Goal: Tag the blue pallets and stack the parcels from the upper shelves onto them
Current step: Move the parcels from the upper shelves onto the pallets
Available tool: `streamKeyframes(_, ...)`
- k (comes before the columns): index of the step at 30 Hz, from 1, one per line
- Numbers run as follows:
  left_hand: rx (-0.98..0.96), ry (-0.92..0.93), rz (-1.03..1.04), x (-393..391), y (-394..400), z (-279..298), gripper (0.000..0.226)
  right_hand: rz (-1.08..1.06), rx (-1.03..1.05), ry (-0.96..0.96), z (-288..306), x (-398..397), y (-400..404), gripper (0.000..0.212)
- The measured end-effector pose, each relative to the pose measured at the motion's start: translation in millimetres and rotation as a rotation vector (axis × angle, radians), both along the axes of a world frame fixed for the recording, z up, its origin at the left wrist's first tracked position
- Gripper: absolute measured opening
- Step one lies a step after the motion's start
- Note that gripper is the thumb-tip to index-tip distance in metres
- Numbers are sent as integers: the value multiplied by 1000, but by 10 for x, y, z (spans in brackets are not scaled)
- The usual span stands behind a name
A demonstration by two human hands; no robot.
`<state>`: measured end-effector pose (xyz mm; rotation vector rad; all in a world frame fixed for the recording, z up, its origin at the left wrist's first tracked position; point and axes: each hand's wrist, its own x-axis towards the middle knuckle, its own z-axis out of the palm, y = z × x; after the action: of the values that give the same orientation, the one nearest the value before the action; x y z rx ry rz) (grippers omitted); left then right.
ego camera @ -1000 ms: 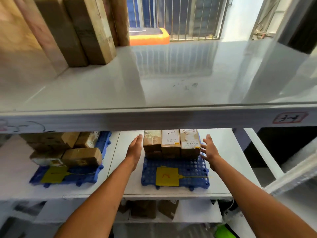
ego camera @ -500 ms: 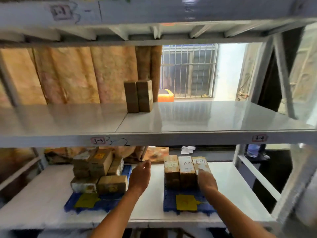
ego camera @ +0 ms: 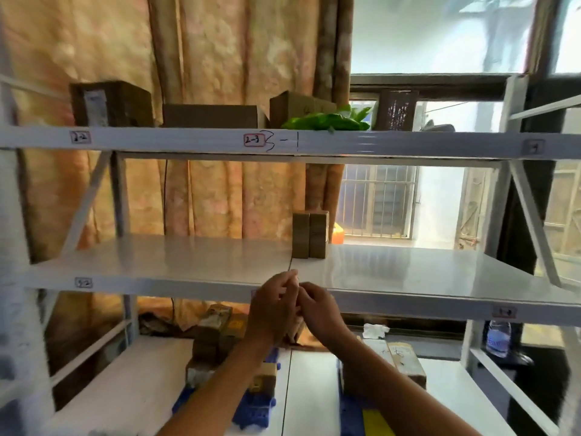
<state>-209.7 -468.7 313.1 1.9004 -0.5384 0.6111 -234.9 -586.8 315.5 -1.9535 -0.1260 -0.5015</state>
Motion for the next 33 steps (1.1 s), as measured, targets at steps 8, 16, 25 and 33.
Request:
streamKeyframes(8, -156, 249, -142, 953, -331, 547, 55, -303, 86, -147, 337, 1035, -599, 24)
streamKeyframes(16, -176, 520, -121, 2318, -685, 377, 98, -218, 143, 222, 387, 2316, -1432, 113)
streamKeyframes(25, -38, 372, -239, 2959, -859, 304, 53, 149, 142, 147, 306, 2805, -1623, 84)
streamKeyframes(33, -103, 622, -374, 2621, -537, 458, 106, 184, 135, 235, 365, 2368, -1530, 77)
